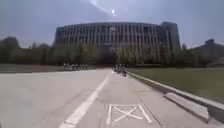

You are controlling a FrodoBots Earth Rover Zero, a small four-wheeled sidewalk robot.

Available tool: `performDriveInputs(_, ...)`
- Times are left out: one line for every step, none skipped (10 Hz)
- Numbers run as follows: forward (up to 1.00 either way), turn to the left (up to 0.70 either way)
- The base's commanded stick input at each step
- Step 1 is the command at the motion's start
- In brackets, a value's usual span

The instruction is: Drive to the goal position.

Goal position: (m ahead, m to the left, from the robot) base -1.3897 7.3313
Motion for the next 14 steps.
performDriveInputs(0.7, 0.35)
performDriveInputs(0.7, 0.1)
performDriveInputs(0.7, 0.0)
performDriveInputs(0.7, 0.0)
performDriveInputs(0.7, 0.0)
performDriveInputs(0.7, 0.0)
performDriveInputs(0.7, 0.0)
performDriveInputs(0.7, 0.0)
performDriveInputs(0.7, 0.0)
performDriveInputs(0.7, 0.0)
performDriveInputs(0.7, 0.0)
performDriveInputs(0.7, 0.0)
performDriveInputs(0.7, 0.0)
performDriveInputs(0.7, 0.0)
